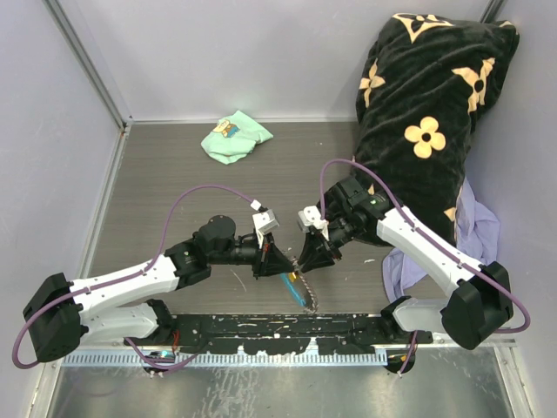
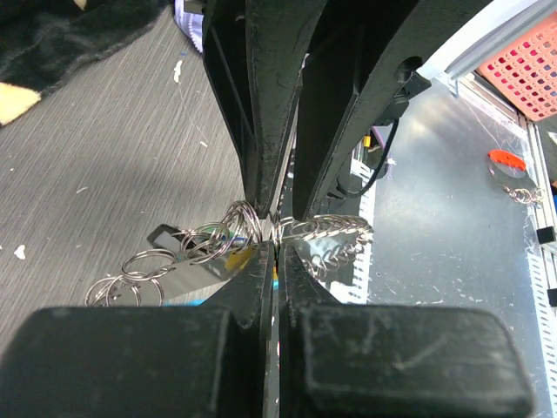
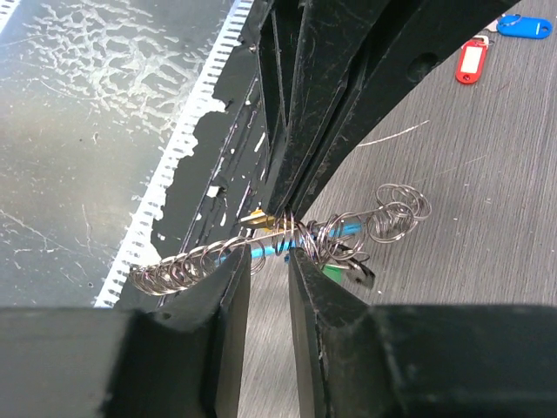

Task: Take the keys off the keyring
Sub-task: Remove the key from the keyring.

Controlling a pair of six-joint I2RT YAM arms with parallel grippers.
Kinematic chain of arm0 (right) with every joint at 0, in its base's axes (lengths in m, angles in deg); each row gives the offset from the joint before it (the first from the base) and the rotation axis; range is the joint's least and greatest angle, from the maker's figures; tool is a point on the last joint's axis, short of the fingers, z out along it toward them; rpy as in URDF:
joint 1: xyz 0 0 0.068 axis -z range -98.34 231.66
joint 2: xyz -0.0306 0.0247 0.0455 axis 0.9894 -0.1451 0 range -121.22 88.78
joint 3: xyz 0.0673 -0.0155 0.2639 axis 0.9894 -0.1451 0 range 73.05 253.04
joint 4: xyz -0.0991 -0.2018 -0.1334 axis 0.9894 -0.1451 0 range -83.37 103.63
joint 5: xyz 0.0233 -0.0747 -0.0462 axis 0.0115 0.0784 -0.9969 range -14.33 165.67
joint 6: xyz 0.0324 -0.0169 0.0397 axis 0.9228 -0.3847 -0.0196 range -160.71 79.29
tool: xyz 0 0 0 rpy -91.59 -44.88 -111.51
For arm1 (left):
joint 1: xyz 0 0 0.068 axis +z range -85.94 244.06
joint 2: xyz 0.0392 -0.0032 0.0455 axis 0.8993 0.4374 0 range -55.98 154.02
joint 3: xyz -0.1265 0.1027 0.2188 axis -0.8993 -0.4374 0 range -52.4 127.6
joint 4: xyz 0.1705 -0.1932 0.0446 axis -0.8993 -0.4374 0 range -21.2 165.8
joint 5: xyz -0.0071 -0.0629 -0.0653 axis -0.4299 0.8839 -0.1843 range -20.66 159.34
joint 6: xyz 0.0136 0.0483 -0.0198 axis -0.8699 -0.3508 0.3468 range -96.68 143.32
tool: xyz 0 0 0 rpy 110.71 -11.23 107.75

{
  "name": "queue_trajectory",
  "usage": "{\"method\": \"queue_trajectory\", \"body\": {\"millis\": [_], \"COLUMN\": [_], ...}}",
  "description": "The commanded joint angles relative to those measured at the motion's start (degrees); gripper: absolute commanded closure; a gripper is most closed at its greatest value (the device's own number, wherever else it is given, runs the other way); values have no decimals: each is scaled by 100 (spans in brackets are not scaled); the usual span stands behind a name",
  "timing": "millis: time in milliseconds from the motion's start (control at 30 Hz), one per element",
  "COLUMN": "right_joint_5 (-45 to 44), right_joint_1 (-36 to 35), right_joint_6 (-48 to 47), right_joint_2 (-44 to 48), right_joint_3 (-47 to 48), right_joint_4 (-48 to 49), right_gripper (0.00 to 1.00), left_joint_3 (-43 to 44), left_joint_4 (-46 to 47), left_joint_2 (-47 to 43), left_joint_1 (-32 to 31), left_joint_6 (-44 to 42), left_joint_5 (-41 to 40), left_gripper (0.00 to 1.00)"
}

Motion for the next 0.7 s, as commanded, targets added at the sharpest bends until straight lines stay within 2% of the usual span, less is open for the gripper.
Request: {"method": "queue_trajectory", "body": {"millis": [0, 167, 467, 567, 667], "right_joint_5": [232, 175, 157, 150, 150], "right_joint_1": [-81, -153, -167, -166, -167], "right_joint_6": [277, 467, 573, 566, 521], "right_joint_2": [-31, -57, -52, -57, -49], "right_joint_3": [69, 34, 49, 53, 73], "right_joint_4": [282, 440, 503, 495, 449], "right_gripper": [69, 70, 78, 83, 94], "left_joint_3": [362, 423, 508, 553, 602], "left_joint_4": [426, 390, 230, 111, -1], "left_joint_2": [-25, 34, 74, 79, 74], "left_joint_1": [35, 39, 33, 35, 37], "left_joint_6": [8, 5, -47, -109, -169], "left_joint_5": [164, 205, 279, 311, 308], "left_gripper": [100, 100, 100, 100, 100]}}
